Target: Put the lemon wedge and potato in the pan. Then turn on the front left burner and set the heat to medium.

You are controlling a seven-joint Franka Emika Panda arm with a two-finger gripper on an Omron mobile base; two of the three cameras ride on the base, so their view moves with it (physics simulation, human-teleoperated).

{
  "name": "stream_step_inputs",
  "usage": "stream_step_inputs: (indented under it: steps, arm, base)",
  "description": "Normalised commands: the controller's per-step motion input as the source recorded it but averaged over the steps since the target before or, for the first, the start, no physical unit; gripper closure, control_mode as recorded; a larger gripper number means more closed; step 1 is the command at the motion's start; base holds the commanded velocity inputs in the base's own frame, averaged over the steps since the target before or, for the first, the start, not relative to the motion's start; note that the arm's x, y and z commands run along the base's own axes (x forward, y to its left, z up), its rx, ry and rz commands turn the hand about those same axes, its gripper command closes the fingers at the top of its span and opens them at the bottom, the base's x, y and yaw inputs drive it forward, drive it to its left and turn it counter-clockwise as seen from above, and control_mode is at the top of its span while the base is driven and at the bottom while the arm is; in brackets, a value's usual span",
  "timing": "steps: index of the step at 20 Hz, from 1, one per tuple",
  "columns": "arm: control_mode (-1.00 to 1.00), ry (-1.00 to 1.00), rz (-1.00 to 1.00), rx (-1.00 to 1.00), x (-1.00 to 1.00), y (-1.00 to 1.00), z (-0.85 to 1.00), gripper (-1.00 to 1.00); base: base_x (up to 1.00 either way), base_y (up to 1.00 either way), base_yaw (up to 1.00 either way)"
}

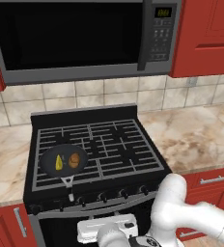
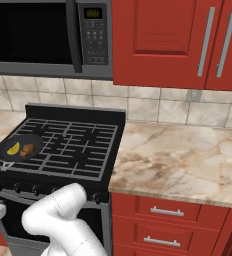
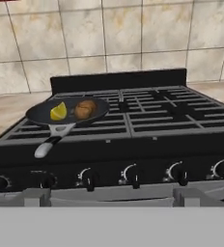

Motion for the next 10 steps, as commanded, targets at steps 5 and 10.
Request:
stream_step_inputs:
  steps: [5,10]
  arm:
    - [-1.0,-0.08,0.17,-0.06,0.31,0.0,0.0,-1.0]
    - [-1.0,0.06,0.08,-0.08,0.41,0.0,-0.01,-1.0]
  base:
    - [0.0,0.0,0.0]
    - [0.0,0.0,0.0]
